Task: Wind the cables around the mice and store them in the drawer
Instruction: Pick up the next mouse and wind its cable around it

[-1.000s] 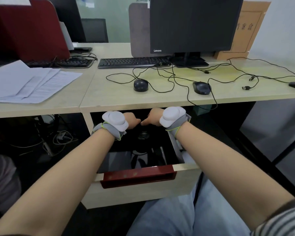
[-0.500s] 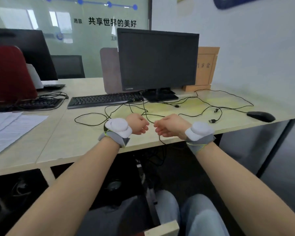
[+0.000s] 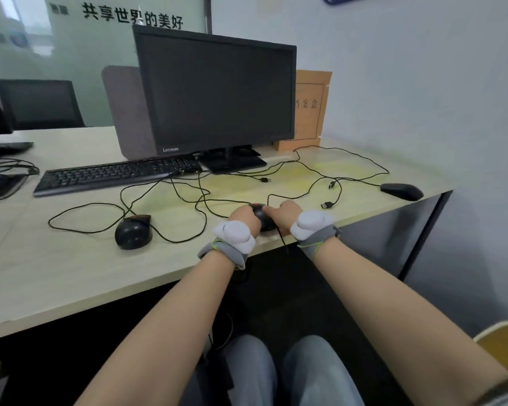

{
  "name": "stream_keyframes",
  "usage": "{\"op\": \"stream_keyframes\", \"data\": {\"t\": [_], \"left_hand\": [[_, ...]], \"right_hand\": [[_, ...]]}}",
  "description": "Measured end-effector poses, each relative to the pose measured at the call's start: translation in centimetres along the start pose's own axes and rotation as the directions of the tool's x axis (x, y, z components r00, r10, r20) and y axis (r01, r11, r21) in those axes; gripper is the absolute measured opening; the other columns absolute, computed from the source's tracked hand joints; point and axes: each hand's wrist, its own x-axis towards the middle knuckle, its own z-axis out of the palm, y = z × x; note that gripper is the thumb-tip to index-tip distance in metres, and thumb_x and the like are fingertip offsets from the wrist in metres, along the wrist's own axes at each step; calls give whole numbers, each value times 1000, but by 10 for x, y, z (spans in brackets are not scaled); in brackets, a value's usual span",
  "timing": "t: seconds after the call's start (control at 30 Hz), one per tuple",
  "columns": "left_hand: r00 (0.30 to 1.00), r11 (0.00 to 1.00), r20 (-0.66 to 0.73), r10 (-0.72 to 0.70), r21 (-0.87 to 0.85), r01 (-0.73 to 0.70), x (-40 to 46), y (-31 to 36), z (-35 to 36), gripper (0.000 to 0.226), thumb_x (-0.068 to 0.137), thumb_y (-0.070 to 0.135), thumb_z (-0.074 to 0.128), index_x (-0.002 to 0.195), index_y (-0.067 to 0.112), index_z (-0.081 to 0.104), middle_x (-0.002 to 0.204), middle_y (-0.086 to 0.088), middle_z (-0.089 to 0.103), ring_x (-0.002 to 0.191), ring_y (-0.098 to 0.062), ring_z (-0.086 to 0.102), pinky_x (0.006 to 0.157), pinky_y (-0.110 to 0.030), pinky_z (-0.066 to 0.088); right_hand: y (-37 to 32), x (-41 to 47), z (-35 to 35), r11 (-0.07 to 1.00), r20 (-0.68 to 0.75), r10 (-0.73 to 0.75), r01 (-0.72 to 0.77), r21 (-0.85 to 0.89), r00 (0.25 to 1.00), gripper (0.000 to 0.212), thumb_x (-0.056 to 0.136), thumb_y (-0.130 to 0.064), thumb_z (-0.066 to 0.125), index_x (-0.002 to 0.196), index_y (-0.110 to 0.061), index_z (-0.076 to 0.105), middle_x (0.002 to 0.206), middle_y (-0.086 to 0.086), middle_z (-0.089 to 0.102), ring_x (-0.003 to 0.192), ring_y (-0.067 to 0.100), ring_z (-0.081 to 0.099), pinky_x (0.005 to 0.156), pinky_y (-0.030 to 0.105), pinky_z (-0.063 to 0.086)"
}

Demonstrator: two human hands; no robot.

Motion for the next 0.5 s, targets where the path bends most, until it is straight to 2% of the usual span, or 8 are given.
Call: {"op": "stream_keyframes", "data": {"t": [0.03, 0.13, 0.2, 0.27, 0.33, 0.4, 0.43, 0.5], "left_hand": [[1000, 1000, 20, -4, -13, 4, 1, 1, 1, 38, 96, 5, 34, 131, -3, 46, 136, -20, 50, 126, -34, 47, 101, -34, 37], [1000, 993, 20, -1, -115, 4, 1, 0, 2, 42, 96, 3, 33, 136, 0, 42, 140, -19, 46, 129, -33, 44, 104, -34, 35], [999, 972, -27, 17, -232, -23, 2, -6, 0, 41, 95, 4, 34, 134, 2, 46, 135, -20, 52, 123, -34, 50, 101, -35, 38], [999, 925, -48, -2, -381, -17, 1, -11, 0, 43, 95, 5, 35, 137, 8, 43, 136, -16, 52, 122, -32, 51, 98, -32, 41], [1000, 786, 9, -12, -618, 15, -1, -12, 0, 45, 95, 1, 32, 139, 8, 38, 141, -12, 46, 123, -32, 51, 96, -34, 45], [996, 577, 87, 3, -814, 69, -3, -11, -2, 42, 97, 0, 29, 138, 6, 38, 141, -13, 45, 119, -35, 54, 85, -33, 50], [995, 529, 104, 9, -844, 84, -4, -12, -5, 39, 98, 2, 31, 136, 6, 39, 141, -14, 45, 116, -35, 56, 83, -32, 51], [995, 506, 103, 11, -859, 83, -3, -15, -13, 35, 98, 4, 38, 132, 6, 42, 137, -17, 49, 108, -35, 60, 82, -31, 51]], "right_hand": [[-1, 5, 3, 1000, 0, -3, 3, 5, 1000, 40, 93, -36, 50, 97, 3, 60, 84, 14, 52, 80, 30, 54, 61, 29, 36], [8, 14, 7, 1000, -28, -23, 24, 15, 999, 41, 87, -39, 59, 84, 1, 61, 87, 15, 55, 81, 27, 53, 65, 32, 39], [17, 17, 7, 990, -59, -10, 18, 137, 998, 47, 82, -41, 65, 93, 4, 64, 86, 16, 60, 82, 30, 58, 69, 35, 45], [21, 18, 6, 958, -66, 0, 19, 288, 998, 38, 79, -38, 69, 92, -2, 66, 79, 11, 59, 71, 25, 56, 60, 32, 43], [23, 17, 4, 900, -29, -19, 30, 434, 999, 23, 81, -27, 70, 91, -8, 65, 82, 11, 60, 69, 22, 55, 55, 26, 40], [25, 17, 0, 805, 22, -10, -5, 593, 1000, 24, 82, -18, 69, 102, -5, 65, 94, 13, 63, 86, 24, 59, 65, 26, 47], [26, 15, -3, 744, 52, 5, -38, 667, 999, 24, 82, -16, 69, 102, -3, 64, 94, 11, 63, 87, 22, 59, 67, 25, 48], [28, 10, -11, 650, 109, -17, -72, 757, 994, 12, 83, -15, 68, 91, -6, 63, 84, 7, 62, 75, 16, 56, 58, 19, 45]]}}
